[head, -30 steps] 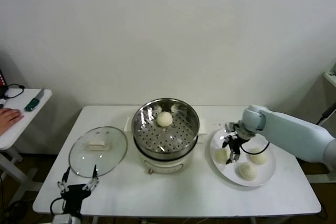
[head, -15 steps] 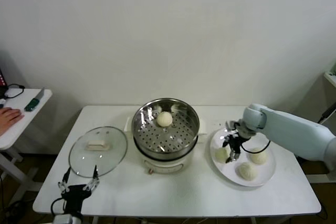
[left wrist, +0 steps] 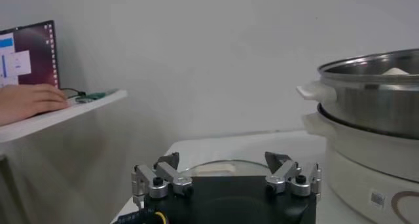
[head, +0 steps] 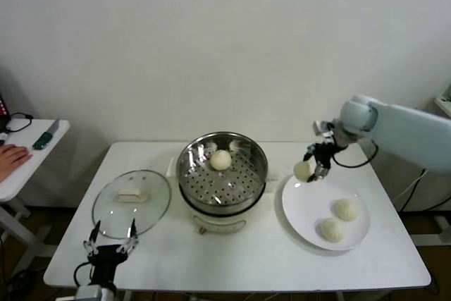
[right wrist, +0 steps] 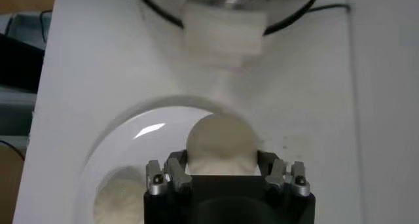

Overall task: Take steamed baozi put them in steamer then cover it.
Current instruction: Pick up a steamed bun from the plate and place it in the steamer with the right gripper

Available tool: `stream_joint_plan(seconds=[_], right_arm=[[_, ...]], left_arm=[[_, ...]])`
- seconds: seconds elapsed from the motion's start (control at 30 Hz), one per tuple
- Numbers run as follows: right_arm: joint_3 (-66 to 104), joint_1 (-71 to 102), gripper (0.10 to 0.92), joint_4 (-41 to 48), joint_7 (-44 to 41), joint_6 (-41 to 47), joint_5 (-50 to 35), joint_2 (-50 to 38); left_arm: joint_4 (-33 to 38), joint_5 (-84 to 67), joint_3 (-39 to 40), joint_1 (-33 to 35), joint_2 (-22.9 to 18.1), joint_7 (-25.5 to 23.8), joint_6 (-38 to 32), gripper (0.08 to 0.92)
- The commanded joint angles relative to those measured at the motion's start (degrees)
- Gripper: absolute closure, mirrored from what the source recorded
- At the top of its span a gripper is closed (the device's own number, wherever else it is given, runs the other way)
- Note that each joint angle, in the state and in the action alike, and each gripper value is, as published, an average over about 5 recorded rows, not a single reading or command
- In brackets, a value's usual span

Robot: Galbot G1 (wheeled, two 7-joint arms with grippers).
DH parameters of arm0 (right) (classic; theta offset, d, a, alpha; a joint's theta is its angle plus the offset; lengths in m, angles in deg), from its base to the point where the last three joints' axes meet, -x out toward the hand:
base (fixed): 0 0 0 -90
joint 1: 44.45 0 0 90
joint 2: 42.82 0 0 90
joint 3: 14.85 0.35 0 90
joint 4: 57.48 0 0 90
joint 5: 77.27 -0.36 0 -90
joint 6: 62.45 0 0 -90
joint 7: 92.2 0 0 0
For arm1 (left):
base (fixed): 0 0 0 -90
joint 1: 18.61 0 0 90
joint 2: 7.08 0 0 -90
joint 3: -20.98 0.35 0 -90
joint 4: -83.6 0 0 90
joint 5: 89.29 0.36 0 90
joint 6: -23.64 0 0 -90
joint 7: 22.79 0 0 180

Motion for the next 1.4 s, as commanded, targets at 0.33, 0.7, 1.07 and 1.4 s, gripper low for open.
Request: stream_joint_plan(seconds=[0.33,0.7,1.07,1.4], right_arm=[[-3.55,-10.68,0.325,0.5,3.8,3.97,-16.79,19.95],[-2.74,-3.42,0.321,6.79,7.38,5.32,-17.39,33.31],[-4.19,3.31,0.321,11.29,8.2,5.54,-16.2,39.54],[-5.09,6.34,0.32,10.31,9.02,5.75,-14.14,38.15]], left_arm=[[1.55,2.34,0.73,1.15,0.0,1.12,0.79,0.177],[1.78,2.23,1.1,0.21,1.28,0.83,0.85,0.177],[1.19,1.26,0.46,-0.39,2.21,0.9,0.89,0.177],[0.22,0.97,0.52,-1.33,2.59,0.91,0.97,0.177]])
